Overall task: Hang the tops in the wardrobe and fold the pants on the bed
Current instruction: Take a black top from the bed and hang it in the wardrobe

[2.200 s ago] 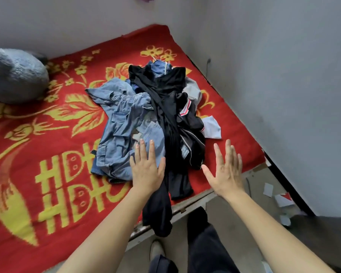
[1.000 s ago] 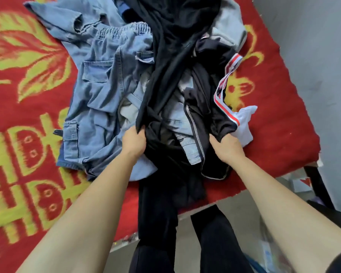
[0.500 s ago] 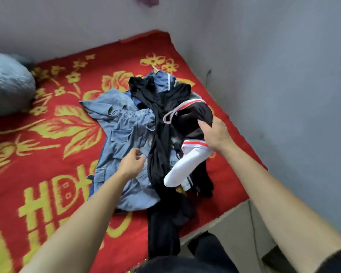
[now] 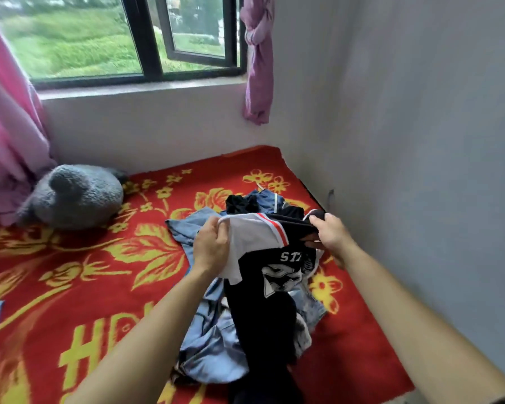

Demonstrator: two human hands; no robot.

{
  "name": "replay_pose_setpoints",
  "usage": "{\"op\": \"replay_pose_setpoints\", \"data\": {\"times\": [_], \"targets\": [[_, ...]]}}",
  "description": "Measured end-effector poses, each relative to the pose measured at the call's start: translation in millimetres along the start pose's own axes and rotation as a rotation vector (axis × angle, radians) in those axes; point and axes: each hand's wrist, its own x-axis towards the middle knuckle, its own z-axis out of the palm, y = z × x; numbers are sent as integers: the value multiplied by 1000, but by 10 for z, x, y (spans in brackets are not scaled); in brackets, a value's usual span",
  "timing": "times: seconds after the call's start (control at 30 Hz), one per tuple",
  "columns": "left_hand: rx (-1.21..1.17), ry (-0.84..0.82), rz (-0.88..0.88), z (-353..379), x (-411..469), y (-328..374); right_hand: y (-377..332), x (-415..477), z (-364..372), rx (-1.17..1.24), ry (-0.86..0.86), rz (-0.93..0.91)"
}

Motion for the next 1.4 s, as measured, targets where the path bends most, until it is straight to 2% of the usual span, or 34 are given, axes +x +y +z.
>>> {"op": "replay_pose_setpoints", "data": {"times": [0.07, 0.13, 0.2, 0.3, 0.4, 0.5, 0.53, 0.6, 0.7, 0.8, 0.87, 0.93, 1.0, 1.17, 1.3, 1.4], "targets": [[-11, 86, 59, -109, 21, 108, -1, 6, 107, -50, -27, -9], [-46, 186, 83, -220, 27, 225, -32, -6, 202, -181, 28, -108], [-43, 294, 110, -316, -8, 314, -32, -14, 290, -290, 12, -188], [49, 346, 121, -377, -194, 364, 93, 29, 461, -317, -88, -134], [208, 75, -4, -372, -518, 160, 297, 114, 614, -228, -156, -18], [329, -264, -242, -399, -1065, -201, 435, 123, 809, 26, -181, 123], [337, -336, -324, -402, -1294, -326, 464, 95, 907, 74, -197, 146], [284, -363, -487, -411, -1759, -539, 502, -48, 1147, 77, -301, 145], [216, -244, -713, -537, -2295, -700, 478, -517, 1473, 27, -581, 127], [439, -103, -823, -890, -2731, -818, 436, -1140, 1671, -77, -881, 40], [547, 14, -848, -1208, -3031, -857, 362, -1582, 1746, -188, -1055, -88], [562, 145, -854, -1534, -3322, -904, 215, -2008, 1805, -226, -1168, -162], [555, 231, -867, -1851, -3604, -913, 29, -2418, 1865, -188, -1194, -132], [562, 386, -749, -2536, -4420, -774, -389, -3677, 2177, -76, -1341, -106], [549, 471, -622, -3179, -5288, -708, -661, -4938, 2473, 50, -1600, -150], [444, 584, -565, -3691, -5945, -682, -749, -5695, 2719, 135, -1694, -118]]}}
